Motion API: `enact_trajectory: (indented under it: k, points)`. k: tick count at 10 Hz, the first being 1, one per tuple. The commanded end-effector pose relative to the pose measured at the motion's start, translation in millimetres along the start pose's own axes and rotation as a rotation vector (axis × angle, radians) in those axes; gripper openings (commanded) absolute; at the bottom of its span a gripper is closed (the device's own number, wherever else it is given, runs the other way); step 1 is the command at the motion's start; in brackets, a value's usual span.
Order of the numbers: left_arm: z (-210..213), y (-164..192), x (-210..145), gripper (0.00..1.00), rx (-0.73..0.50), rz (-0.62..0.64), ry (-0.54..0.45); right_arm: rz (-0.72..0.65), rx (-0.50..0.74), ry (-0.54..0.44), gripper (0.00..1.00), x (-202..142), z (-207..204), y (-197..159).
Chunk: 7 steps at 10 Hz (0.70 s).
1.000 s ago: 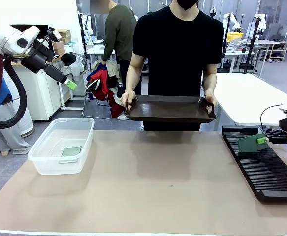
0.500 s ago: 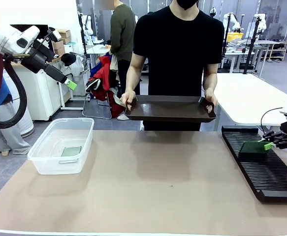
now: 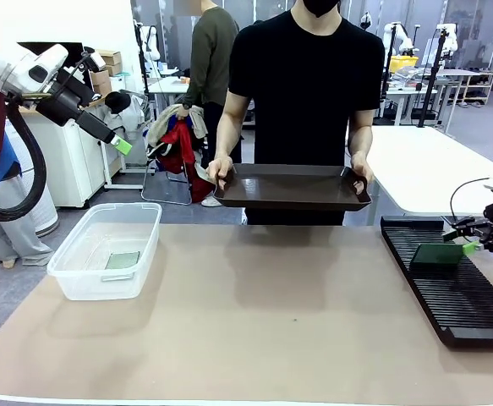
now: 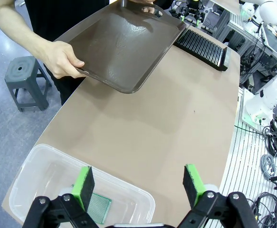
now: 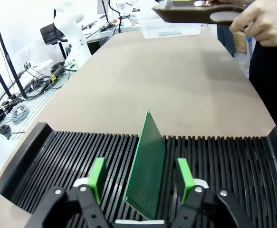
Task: Sort PCBs into racks and boxes based on the side picked up.
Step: If the short side of the Blank PCB is picked up, insert it into the PCB Rack ; if the long side is picked up, place it in the Organizing box.
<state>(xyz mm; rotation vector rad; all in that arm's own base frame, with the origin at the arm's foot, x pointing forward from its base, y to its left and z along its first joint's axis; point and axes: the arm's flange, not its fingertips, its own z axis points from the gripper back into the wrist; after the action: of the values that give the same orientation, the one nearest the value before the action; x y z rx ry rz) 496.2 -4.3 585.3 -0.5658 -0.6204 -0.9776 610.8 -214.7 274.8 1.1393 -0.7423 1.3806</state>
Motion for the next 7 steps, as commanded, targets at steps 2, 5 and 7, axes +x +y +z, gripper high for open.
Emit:
enact_trajectory:
  k: [2, 5, 7]
  points:
    - [0, 0, -1, 1.0, -0.006, -0.01, 0.001, -0.019, -0.064, 0.023, 1.0, 25, -2, 26]
    - [0, 0, -1, 1.0, -0.006, -0.01, 0.001, -0.056, -0.128, 0.041, 1.0, 42, -1, 39]
    - [0, 0, -1, 1.0, -0.006, -0.01, 0.001, -0.021, -0.085, 0.034, 1.0, 36, 10, 30]
